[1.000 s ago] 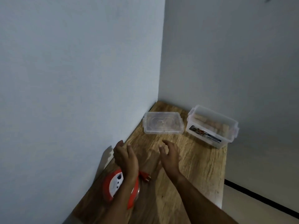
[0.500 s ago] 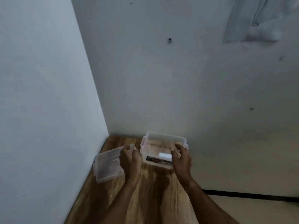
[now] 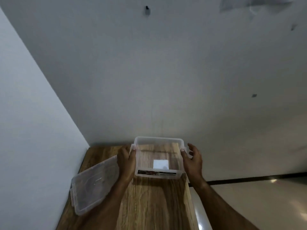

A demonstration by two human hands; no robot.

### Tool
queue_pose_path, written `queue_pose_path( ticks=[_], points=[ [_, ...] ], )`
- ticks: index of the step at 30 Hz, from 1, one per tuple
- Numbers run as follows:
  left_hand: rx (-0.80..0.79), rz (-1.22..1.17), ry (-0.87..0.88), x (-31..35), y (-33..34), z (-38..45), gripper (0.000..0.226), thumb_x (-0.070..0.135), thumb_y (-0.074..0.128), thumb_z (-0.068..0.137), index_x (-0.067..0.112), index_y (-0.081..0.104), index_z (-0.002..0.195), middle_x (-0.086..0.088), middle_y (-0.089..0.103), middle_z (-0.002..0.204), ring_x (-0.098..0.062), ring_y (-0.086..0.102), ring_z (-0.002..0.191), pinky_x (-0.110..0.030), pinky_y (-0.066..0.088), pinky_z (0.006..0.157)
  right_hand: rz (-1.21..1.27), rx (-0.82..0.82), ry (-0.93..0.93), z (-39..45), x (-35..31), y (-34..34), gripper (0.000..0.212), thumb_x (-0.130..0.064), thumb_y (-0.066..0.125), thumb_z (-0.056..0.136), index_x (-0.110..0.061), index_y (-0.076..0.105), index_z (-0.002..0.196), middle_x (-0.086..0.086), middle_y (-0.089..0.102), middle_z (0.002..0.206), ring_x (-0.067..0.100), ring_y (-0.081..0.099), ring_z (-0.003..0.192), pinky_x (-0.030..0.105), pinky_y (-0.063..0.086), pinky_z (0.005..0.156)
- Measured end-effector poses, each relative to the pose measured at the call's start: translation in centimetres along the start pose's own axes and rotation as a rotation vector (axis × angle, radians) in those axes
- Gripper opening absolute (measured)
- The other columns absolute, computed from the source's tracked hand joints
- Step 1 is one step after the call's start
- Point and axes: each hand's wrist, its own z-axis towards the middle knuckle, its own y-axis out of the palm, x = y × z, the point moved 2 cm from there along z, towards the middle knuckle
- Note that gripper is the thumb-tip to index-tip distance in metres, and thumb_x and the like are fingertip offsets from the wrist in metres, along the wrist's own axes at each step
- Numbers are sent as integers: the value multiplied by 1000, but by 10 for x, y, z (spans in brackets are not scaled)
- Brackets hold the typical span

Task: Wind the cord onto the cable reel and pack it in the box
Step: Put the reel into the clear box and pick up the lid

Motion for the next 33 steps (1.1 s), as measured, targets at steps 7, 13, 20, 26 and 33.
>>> queue_pose_path(
  ticks=[7, 13, 20, 26, 33],
  points=[
    [-104, -35, -109, -13, 10, 3, 38, 59, 53, 89, 37, 49, 120, 2, 64, 111, -16, 67, 97, -45, 61, 76, 110, -51, 1, -8, -2, 10, 28, -5, 61, 98, -25, 59, 117, -15, 64, 106, -6, 64, 94, 9, 52, 67],
    [-128, -78, -141, -1, 10, -8, 33, 41, 54, 95, 32, 46, 125, -2, 60, 117, -20, 65, 101, -45, 62, 76, 127, -33, -20, -7, -6, 6, 24, -10, 59, 100, -25, 60, 119, -16, 65, 106, 0, 65, 97, 13, 55, 69],
    [-81, -113, -117, 33, -12, -45, 34, 21, 56, 98, 18, 48, 131, -1, 58, 118, -17, 61, 102, -26, 54, 73, 166, -37, -62, -31, -29, -19, 23, -15, 64, 98, -20, 62, 120, -10, 68, 106, 8, 67, 97, 22, 59, 74],
    [1, -136, -108, 59, -42, -107, 22, 15, 56, 98, 20, 49, 118, 0, 56, 109, -17, 56, 102, -16, 44, 66, 168, -80, -102, -74, -51, -48, 21, -12, 66, 96, -25, 64, 112, -4, 71, 102, 11, 69, 92, 29, 61, 72],
    [54, -200, -123, 51, -72, -185, 27, 19, 56, 98, 27, 50, 123, 1, 59, 117, -16, 58, 105, -27, 50, 74, 131, -131, -111, -138, -57, -82, 21, -10, 65, 95, -23, 63, 111, -6, 69, 101, 14, 66, 93, 30, 58, 72]
  ],
)
